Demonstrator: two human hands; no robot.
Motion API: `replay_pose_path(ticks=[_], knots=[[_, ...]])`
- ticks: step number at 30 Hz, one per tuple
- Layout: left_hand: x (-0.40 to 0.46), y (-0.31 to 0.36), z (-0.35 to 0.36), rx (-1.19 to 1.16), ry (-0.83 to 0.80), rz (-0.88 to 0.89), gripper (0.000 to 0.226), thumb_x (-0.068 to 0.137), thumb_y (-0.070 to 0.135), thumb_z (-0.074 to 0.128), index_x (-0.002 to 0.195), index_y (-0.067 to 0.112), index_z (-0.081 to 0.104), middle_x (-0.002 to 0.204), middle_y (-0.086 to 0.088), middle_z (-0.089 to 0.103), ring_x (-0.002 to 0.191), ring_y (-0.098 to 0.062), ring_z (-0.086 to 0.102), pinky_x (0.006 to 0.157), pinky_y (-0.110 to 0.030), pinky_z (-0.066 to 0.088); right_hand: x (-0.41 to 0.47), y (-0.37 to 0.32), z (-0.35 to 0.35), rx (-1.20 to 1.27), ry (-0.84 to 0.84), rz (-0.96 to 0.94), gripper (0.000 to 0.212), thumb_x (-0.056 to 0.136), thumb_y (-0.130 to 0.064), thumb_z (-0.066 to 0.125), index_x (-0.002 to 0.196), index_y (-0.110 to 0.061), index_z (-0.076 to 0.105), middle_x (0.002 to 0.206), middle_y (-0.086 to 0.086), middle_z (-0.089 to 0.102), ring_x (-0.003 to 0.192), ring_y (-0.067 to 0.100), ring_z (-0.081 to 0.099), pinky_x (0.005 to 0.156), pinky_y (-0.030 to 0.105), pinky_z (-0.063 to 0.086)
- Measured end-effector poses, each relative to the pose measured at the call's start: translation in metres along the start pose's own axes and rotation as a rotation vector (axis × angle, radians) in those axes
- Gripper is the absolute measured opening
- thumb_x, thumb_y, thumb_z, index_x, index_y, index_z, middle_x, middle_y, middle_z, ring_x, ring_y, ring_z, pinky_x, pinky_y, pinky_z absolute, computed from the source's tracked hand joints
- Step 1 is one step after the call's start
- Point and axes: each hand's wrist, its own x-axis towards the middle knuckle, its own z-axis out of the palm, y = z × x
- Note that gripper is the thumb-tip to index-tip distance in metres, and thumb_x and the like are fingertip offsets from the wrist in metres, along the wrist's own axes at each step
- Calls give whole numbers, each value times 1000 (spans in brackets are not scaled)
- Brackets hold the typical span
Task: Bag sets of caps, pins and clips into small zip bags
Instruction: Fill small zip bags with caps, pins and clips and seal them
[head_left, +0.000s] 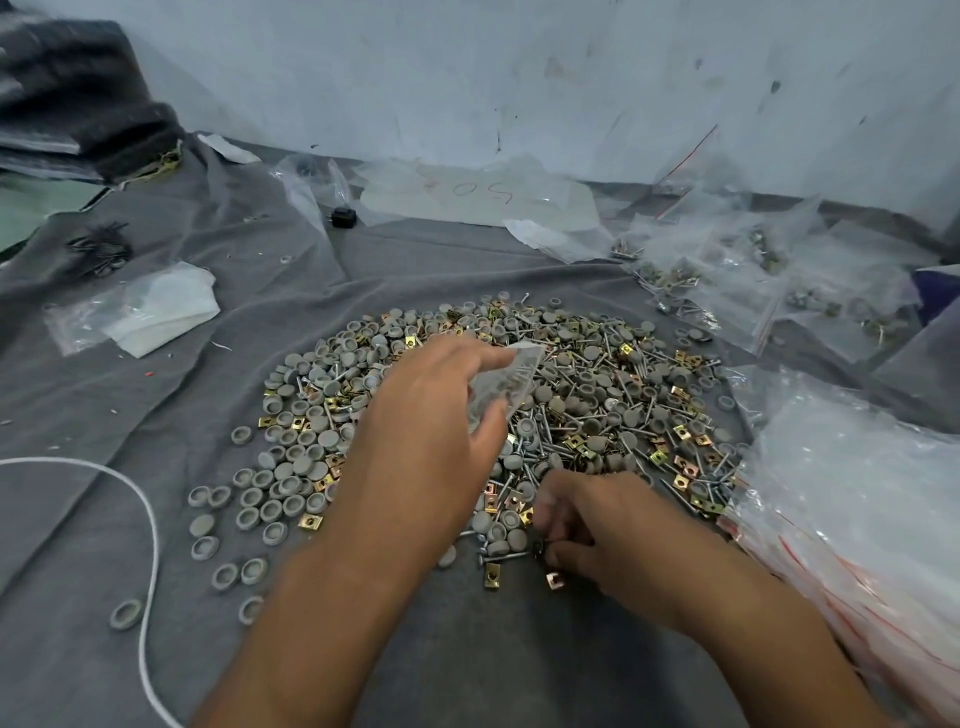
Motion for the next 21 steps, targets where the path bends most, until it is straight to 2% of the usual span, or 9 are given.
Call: replay_pose_path(ticks=[2,3,5,7,10,12,16,19,21], knots=[[0,0,0,-6,-7,1,37,91,26,67,127,33,62,115,24,57,94,4,50,90,-15,39,-1,0,-1,46,-10,-22,22,95,-23,70,105,-36,55,90,-14,64,71,-10,58,58,14,45],[0,0,1,-9,-9,1,38,91,26,68,127,33,62,115,23,58,94,4,50,91,-17,41,-1,-1,-1,45,-9,-29,22,94,-27,71,106,-36,56,93,-14,63,74,-6,59,62,16,48],[0,0,1,-14,-8,5,37,90,25,69,127,31,63,116,22,59,95,4,50,93,-19,42,-1,-1,0,9,-6,-34,20,90,-37,74,104,-33,60,98,-14,60,83,0,59,77,29,54],[0,0,2,-14,-4,10,37,90,24,69,126,29,63,117,21,59,95,4,49,94,-18,41,1,-3,2,-21,-4,-27,12,92,-35,72,99,-31,64,99,-14,59,87,5,59,82,35,54],[0,0,2,-11,-7,10,38,90,25,69,127,30,63,117,21,59,96,4,50,95,-19,41,2,-2,2,-26,22,-26,7,98,-29,64,91,-32,63,97,-13,59,79,3,58,76,31,54],[0,0,2,-8,-6,11,38,90,26,69,127,30,63,117,21,59,97,4,50,95,-19,41,2,0,0,-2,37,-23,5,98,-34,64,93,-34,60,98,-14,57,77,1,56,74,29,53],[0,-1,3,0,-7,8,39,89,28,68,127,33,62,115,25,57,97,5,50,94,-18,41,-1,-4,5,-46,42,-28,25,88,-51,71,103,-34,58,98,-16,57,89,3,56,81,34,53],[-1,-1,4,0,-8,12,39,89,28,68,127,33,62,115,26,56,98,6,49,94,-17,40,1,-4,6,-28,88,-56,10,95,-40,66,94,-34,58,93,-16,57,85,2,56,80,34,53],[0,-2,4,1,-3,15,38,90,27,68,127,32,62,114,26,55,97,6,49,92,-15,38,1,-2,4,-7,107,-60,11,95,-42,64,94,-36,55,93,-18,56,86,1,55,80,33,52]])
